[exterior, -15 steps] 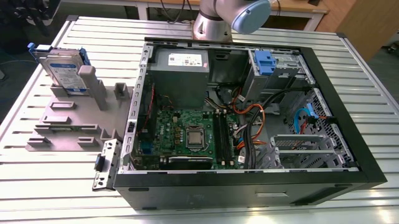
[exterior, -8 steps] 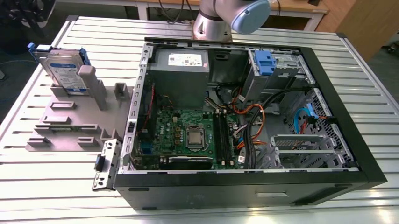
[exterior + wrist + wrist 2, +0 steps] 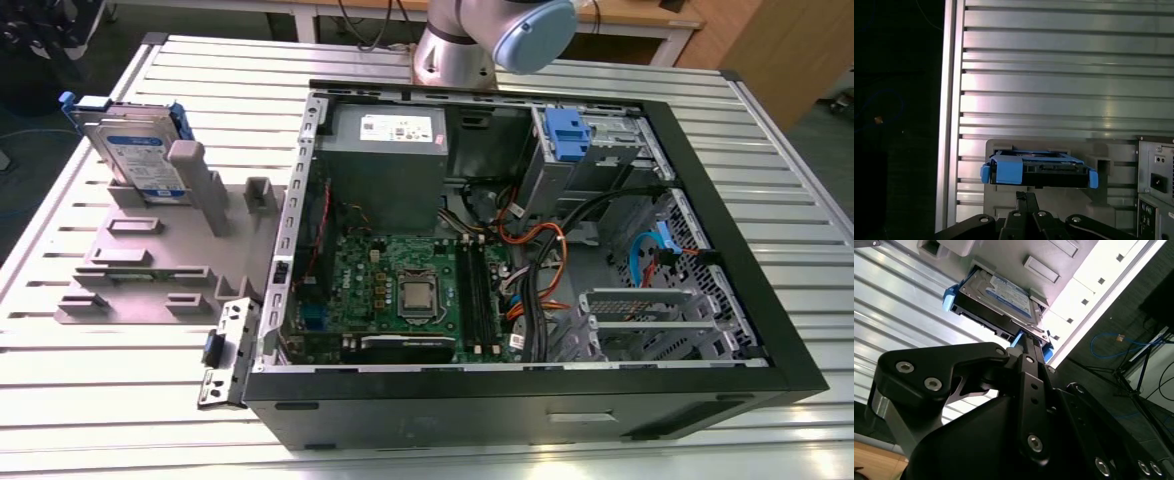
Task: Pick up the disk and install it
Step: 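Reach for the disk, then pick up the disk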
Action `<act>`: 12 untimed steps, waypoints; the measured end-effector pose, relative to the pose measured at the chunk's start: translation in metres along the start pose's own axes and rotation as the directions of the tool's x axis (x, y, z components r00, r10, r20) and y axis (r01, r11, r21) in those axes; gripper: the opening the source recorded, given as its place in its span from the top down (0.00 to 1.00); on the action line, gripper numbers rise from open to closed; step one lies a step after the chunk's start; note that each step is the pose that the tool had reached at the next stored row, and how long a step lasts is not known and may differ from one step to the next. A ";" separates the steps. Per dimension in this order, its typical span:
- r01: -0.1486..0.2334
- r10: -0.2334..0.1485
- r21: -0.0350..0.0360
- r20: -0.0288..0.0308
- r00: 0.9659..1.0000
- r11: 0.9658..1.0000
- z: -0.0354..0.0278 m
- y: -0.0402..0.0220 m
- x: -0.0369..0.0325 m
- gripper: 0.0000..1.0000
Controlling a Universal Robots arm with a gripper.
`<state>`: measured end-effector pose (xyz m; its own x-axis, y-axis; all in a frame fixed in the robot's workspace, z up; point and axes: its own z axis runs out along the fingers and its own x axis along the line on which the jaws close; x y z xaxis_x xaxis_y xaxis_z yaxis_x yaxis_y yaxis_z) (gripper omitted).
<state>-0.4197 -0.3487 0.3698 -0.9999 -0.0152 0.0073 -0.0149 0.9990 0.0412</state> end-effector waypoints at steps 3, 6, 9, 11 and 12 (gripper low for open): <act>0.000 0.000 0.000 0.000 1.000 1.000 -0.0001 0.0000 -0.0002 0.89; 0.000 0.000 0.000 0.000 1.000 1.000 -0.0001 0.0000 -0.0002 0.89; 0.000 0.000 0.000 0.000 1.000 1.000 -0.0001 0.0000 -0.0002 0.89; 0.000 0.000 0.000 0.000 1.000 1.000 0.0000 0.0000 -0.0002 0.89; 0.000 0.000 0.000 0.000 1.000 1.000 0.0000 0.0000 -0.0002 0.89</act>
<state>-0.4195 -0.3487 0.3699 -0.9999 -0.0152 0.0073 -0.0149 0.9990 0.0412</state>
